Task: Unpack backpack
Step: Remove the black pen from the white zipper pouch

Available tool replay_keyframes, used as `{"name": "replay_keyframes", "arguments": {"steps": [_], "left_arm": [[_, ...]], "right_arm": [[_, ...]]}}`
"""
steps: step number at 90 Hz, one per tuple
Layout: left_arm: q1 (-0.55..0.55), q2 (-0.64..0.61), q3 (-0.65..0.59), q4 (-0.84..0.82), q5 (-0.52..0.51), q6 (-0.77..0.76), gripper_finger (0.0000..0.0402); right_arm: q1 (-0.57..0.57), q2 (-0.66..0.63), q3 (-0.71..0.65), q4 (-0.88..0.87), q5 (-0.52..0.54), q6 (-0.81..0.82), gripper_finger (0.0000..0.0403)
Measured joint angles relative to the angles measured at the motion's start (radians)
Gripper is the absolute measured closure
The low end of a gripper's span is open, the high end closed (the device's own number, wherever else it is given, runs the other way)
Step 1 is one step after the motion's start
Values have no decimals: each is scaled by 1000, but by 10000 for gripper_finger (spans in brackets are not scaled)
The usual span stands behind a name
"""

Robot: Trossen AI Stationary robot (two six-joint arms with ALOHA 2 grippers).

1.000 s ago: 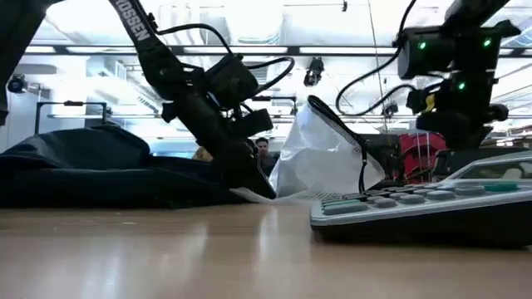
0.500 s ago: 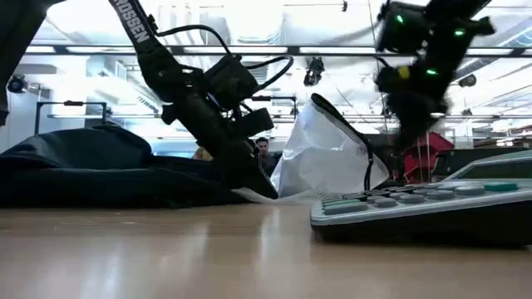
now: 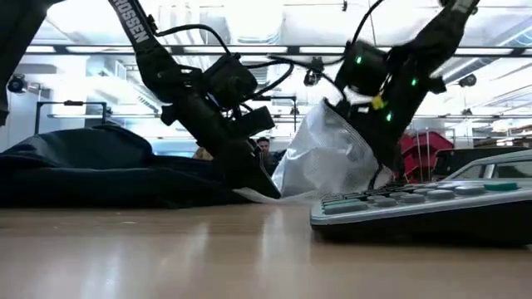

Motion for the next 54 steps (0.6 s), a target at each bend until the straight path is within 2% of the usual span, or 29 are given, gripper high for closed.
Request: {"name": "replay_keyframes", "arguments": {"steps": [13, 21, 28, 41, 47, 54], "left_arm": [[0, 0, -4, 6, 8, 1, 396], [0, 0, -10, 19, 8, 1, 396], [0, 0, -13, 25, 8, 3, 396], [0, 0, -13, 25, 9, 3, 396], [0, 0, -13, 21, 9, 3, 396], [0, -1, -13, 12, 11, 3, 396]], "right_arm": [[-5, 54, 6, 63, 5, -17, 204], [-6, 71, 6, 58, 0, -21, 227], [-5, 74, 6, 60, 1, -26, 269], [-6, 33, 4, 40, 8, -23, 375], [-4, -9, 0, -5, 8, -23, 378], [2, -72, -3, -72, 13, -18, 364]]}}
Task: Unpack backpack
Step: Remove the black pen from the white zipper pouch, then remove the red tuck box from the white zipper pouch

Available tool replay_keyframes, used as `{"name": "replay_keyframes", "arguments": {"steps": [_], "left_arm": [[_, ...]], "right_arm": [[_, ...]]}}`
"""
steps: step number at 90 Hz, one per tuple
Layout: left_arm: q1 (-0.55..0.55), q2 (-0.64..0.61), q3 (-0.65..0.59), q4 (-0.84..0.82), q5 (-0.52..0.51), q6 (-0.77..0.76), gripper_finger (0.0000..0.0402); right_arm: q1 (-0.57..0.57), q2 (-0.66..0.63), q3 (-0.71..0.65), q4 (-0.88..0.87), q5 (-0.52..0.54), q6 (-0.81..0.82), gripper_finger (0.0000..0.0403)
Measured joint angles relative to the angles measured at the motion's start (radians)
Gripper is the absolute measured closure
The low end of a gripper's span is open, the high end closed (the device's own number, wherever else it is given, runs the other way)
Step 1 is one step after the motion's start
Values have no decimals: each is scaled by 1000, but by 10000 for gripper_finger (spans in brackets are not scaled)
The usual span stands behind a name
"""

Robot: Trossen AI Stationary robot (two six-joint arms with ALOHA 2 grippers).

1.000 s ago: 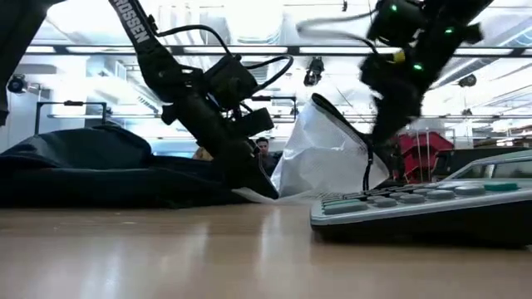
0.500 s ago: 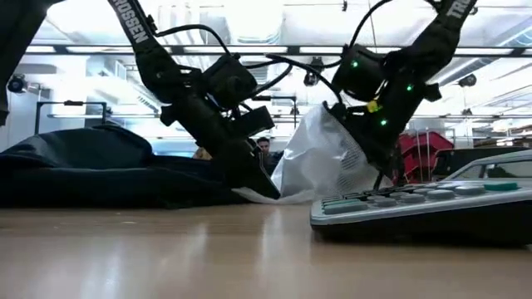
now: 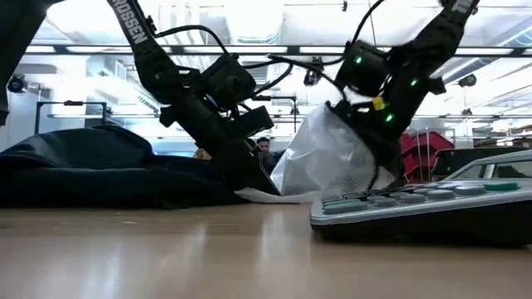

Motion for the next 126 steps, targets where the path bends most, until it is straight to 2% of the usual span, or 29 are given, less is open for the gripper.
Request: {"name": "replay_keyframes", "arguments": {"steps": [8, 19, 30, 37, 52, 60, 77, 93, 113, 126], "left_arm": [[0, -1, -4, 2, 0, -2, 396], [0, -2, -12, 6, 0, -3, 396], [0, -3, -19, 7, -2, -3, 396], [0, -3, -20, 9, -3, -3, 396], [0, -3, -21, 17, -4, -2, 396], [0, -3, -22, 23, -6, -2, 396], [1, -2, -23, 29, -7, 0, 396], [1, -2, -25, 31, -7, -3, 396], [1, -2, -25, 31, -8, -6, 396], [1, -2, -26, 38, 11, -6, 396]], "right_arm": [[6, -75, 0, -58, 2, 18, 358], [14, -163, 0, -161, 1, 48, 378], [19, -260, 1, -345, 18, 143, 378], [20, -329, 1, -484, 72, 235, 377], [18, -459, 2, -785, 261, 465, 370], [17, -495, -4, -881, 296, 590, 376], [18, -489, -48, -896, 296, 747, 368], [18, -399, -90, -892, 308, 784, 348], [18, -343, -67, -876, 310, 650, 323], [20, -361, -50, -711, 322, 488, 296]]}}
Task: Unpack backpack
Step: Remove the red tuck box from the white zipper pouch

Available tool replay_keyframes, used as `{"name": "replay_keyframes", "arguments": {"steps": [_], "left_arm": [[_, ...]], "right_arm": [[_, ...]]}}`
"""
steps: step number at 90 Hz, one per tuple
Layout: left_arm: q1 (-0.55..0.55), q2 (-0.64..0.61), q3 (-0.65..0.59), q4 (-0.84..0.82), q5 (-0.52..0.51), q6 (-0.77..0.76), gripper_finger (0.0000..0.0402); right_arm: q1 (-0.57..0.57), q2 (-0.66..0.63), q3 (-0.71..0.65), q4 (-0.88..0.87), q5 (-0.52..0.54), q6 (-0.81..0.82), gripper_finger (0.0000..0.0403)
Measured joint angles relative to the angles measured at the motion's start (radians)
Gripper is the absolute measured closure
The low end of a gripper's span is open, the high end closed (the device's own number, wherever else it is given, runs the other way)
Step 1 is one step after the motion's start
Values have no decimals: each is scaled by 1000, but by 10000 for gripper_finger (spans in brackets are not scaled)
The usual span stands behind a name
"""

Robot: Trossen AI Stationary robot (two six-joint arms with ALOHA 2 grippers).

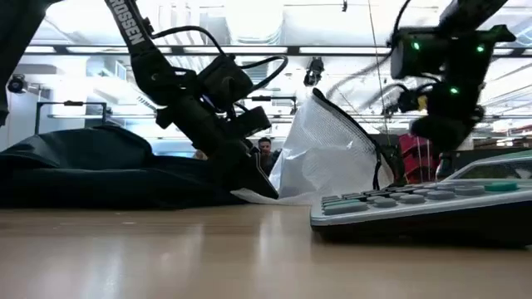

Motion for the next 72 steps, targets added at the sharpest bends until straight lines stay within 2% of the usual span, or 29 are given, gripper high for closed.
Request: {"name": "replay_keyframes", "arguments": {"steps": [12, 20, 31, 41, 51, 64, 72], "left_arm": [[-5, 1, -1, 11, 37, 0, 396], [-8, 2, -2, 18, 54, 0, 396], [-8, 9, -2, 29, 143, 9, 396], [-13, 10, -2, 28, 222, 30, 396], [-22, 10, -3, 38, 242, 54, 396], [-32, 10, -3, 43, 241, 59, 396], [-34, 10, -3, 43, 241, 60, 396]], "right_arm": [[7, -2, -12, 265, -55, -171, 265], [21, 11, -43, 474, -164, -278, 248], [40, 49, -111, 726, -287, -346, 235], [42, 121, -174, 889, -289, -364, 233], [37, 229, -204, 1070, -265, -389, 235], [37, 391, -187, 1353, -258, -487, 232], [37, 483, -140, 1467, -205, -546, 232]]}}
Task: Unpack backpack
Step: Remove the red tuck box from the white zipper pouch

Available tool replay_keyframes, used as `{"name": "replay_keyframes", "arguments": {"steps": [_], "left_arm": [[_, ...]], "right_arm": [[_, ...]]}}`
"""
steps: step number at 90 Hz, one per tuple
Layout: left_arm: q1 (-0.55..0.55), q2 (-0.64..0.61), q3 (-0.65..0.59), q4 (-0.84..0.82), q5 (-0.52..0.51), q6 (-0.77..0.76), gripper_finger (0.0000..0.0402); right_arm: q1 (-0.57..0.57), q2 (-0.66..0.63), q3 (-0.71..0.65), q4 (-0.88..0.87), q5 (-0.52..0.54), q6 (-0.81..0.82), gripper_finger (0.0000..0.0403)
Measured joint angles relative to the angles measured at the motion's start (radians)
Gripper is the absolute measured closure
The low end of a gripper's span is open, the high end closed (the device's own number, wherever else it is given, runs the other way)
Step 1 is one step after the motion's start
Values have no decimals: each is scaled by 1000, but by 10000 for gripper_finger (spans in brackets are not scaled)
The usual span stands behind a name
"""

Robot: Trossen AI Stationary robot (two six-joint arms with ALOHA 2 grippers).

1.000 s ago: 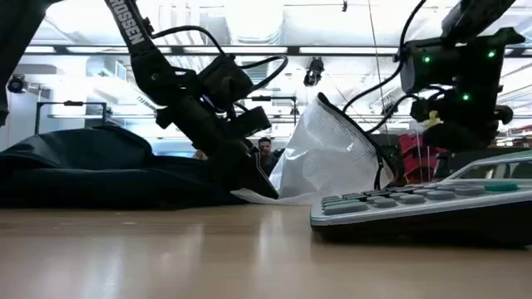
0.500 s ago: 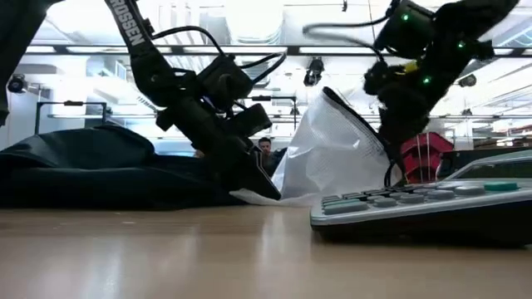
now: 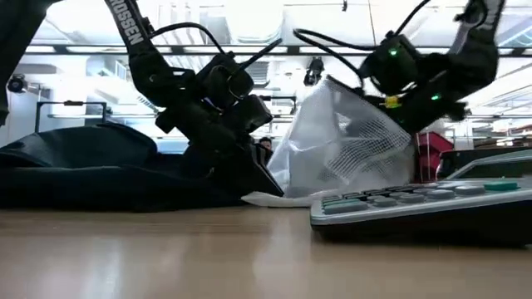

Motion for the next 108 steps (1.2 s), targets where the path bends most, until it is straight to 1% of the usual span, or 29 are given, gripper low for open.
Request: {"name": "replay_keyframes", "arguments": {"steps": [6, 14, 20, 25, 35, 47, 53, 58, 63, 74, 82, 92, 100, 108], "left_arm": [[0, 0, -2, 0, 0, -1, 396], [0, 0, -10, 1, -2, -2, 396], [1, -1, -17, 1, -2, -4, 396], [1, -2, -23, 2, -3, -6, 396], [1, -4, -36, 11, -4, -13, 396], [1, -6, -48, 14, -22, -18, 396], [2, -6, -53, 18, -21, -23, 396], [2, -7, -55, 22, -22, -23, 396], [2, -7, -56, 28, -21, -23, 396], [1, -5, -57, 41, -22, -23, 396], [1, -5, -57, 41, -23, -23, 396], [1, -5, -59, 46, -25, -23, 396], [1, -4, -60, 49, -27, -24, 396], [1, -4, -60, 51, -27, -25, 396]], "right_arm": [[-5, 64, 52, 14, 35, -26, 234], [-11, 143, 121, -2, 42, -35, 242], [-13, 172, 168, -55, 45, -38, 251], [-13, 169, 201, -153, 53, -37, 258], [-12, 106, 226, -359, 60, -19, 274], [-11, -40, 213, -682, 59, 34, 292], [-10, -130, 211, -747, 64, 66, 300], [-10, -195, 199, -733, 65, 79, 306], [-10, -231, 177, -672, 65, 75, 312], [-16, -245, 131, -469, 64, 41, 331], [-35, -191, 127, -401, 64, 31, 356], [-50, -85, 124, -307, 67, 19, 394], [-53, 0, 133, -211, 63, -10, 396], [-57, 73, 152, -153, 63, -12, 399]]}}
